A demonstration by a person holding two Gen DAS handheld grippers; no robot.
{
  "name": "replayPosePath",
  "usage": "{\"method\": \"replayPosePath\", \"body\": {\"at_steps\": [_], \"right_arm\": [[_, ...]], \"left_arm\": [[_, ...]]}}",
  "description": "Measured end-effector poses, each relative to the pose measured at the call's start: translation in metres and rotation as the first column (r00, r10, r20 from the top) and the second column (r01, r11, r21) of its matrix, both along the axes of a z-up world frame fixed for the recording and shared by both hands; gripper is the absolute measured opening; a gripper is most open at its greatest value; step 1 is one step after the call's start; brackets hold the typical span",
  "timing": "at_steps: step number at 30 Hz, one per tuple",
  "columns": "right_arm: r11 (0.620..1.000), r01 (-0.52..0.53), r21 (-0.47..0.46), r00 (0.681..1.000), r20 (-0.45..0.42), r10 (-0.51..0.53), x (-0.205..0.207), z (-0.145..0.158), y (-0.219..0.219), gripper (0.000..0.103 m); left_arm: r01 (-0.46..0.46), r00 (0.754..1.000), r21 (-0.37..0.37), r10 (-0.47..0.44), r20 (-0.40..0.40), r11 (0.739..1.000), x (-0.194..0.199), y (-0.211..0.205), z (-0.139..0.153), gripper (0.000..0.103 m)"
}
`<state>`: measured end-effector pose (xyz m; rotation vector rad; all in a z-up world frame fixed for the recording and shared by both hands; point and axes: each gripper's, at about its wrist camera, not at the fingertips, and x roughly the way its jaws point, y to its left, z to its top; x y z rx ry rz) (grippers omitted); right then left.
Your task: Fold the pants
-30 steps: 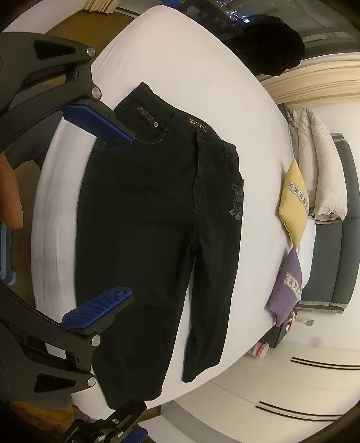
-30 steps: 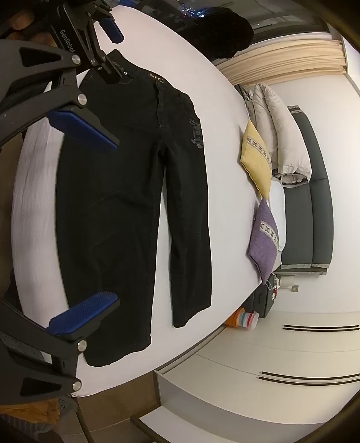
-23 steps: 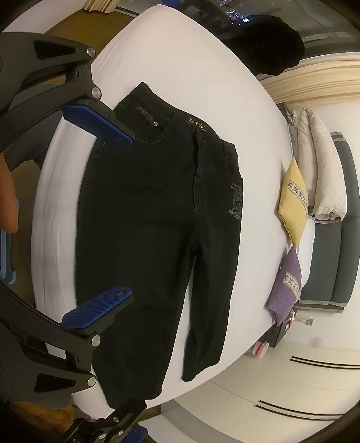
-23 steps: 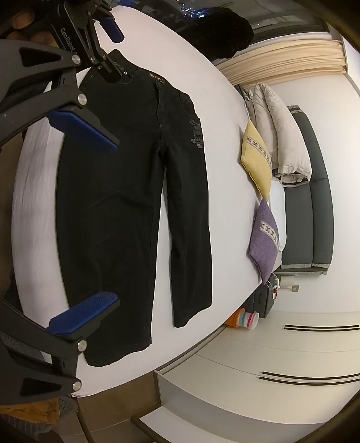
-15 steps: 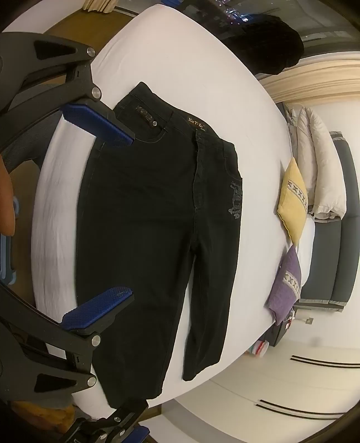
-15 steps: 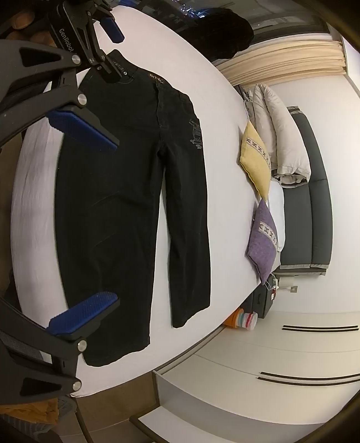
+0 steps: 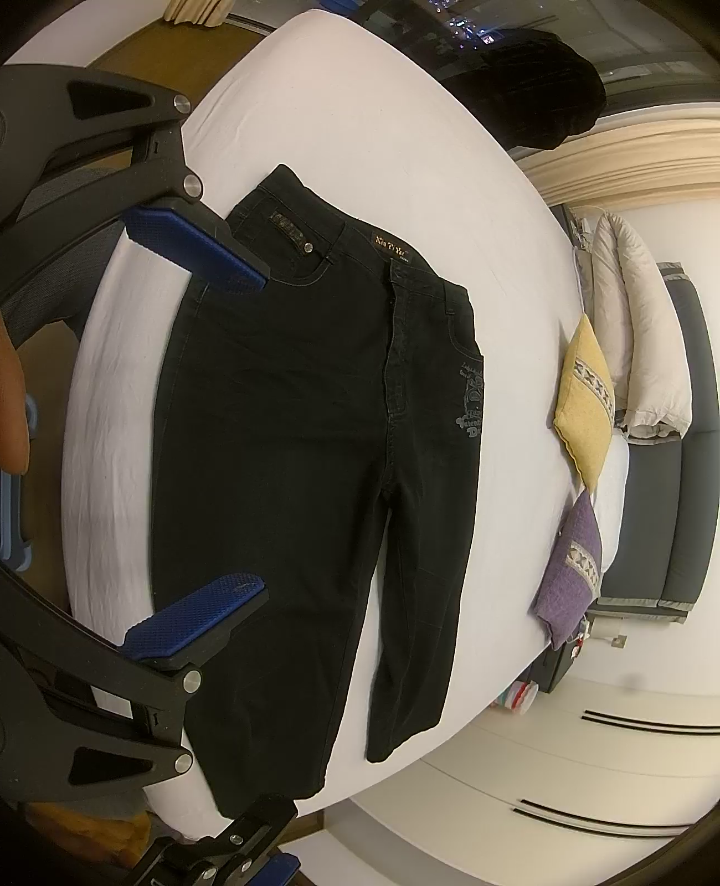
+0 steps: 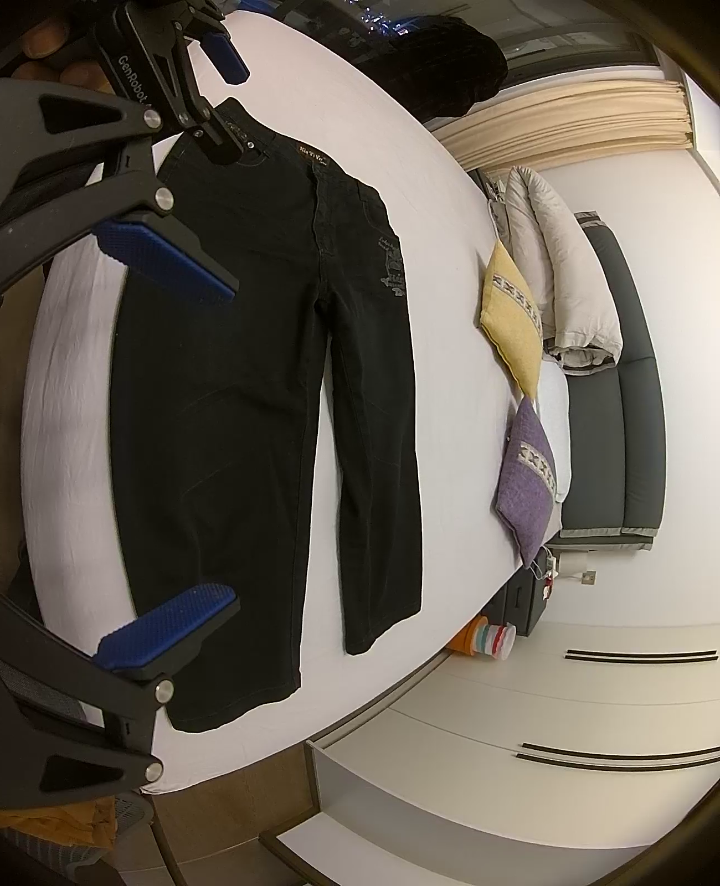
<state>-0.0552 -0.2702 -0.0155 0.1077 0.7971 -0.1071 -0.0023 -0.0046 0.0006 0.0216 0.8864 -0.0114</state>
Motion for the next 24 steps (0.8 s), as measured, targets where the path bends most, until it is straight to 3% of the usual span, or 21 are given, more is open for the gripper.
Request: {"method": "replayPosePath", "body": {"at_steps": [24], "right_arm": [[1.000, -0.001, 0.001, 1.000, -0.003, 0.001, 0.0007, 0.0009, 0.0007, 0.103]], "left_arm": [[0.001, 1.000, -0.001, -0.001, 0.000, 1.000, -0.0010, 0.0005, -0.0001, 0.103]]}}
